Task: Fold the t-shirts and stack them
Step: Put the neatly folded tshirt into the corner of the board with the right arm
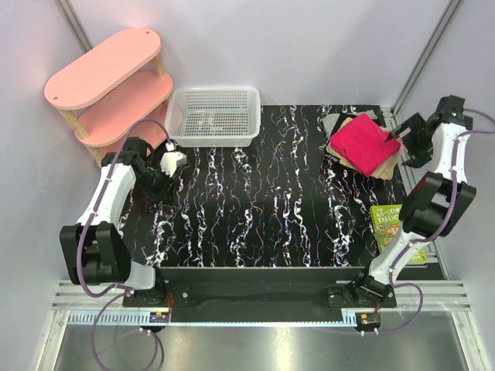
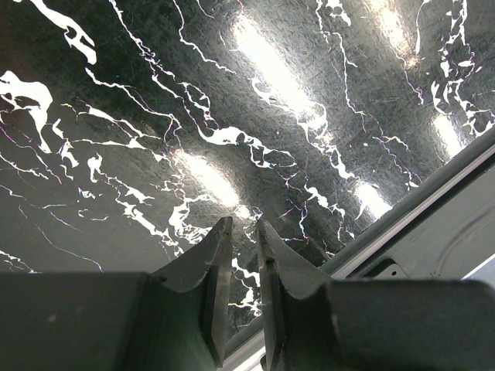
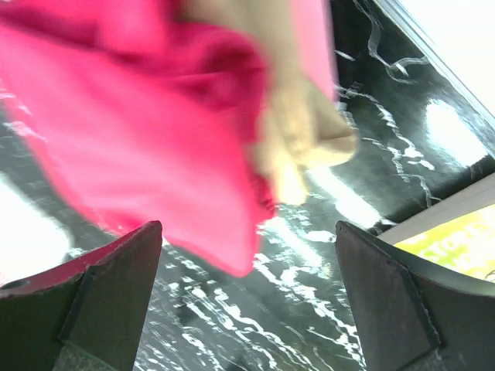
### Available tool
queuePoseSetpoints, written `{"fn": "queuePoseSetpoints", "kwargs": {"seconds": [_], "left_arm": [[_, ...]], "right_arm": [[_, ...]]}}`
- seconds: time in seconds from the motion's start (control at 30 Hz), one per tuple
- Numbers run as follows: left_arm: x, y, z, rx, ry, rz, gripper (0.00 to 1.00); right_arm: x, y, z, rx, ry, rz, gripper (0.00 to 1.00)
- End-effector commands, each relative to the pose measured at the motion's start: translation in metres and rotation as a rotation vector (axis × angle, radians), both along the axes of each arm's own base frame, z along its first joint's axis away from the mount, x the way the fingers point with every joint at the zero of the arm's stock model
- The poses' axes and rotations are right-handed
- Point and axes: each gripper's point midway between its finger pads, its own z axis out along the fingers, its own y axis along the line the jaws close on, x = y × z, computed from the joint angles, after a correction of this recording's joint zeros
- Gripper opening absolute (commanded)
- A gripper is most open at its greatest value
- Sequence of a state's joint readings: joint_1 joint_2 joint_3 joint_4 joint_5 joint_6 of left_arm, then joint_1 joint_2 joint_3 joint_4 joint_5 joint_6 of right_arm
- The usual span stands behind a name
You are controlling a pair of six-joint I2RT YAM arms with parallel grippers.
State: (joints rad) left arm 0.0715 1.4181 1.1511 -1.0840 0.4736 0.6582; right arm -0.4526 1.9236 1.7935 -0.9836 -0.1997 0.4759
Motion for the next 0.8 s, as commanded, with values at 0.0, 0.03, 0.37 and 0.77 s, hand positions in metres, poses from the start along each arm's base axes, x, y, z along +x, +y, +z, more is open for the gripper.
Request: {"fn": "queuePoseSetpoints", "kwargs": {"seconds": [0.0,0.03,0.37,0.77], "left_arm": [[0.004,-0.005,0.01,-0.033,-0.032,-0.014,0.24],[0.005,-0.005,0.01,-0.037,-0.031,-0.009,0.24],[0.014,-0.009,0.015,-0.07,-0.012,0.034,0.24],[0.019,-0.001,0.017,-0.058,-0.016,0.066,0.24]], "right_arm": [[0.022,0.04,0.112,0.086,-0.329,0.124,1.0],[0.032,0.051,0.119,0.15,-0.368,0.152,1.0],[0.105,0.103,0.04,0.318,-0.289,0.347,1.0],[0.13,0.082,-0.057,0.35,-0.162,0.313,1.0]]}}
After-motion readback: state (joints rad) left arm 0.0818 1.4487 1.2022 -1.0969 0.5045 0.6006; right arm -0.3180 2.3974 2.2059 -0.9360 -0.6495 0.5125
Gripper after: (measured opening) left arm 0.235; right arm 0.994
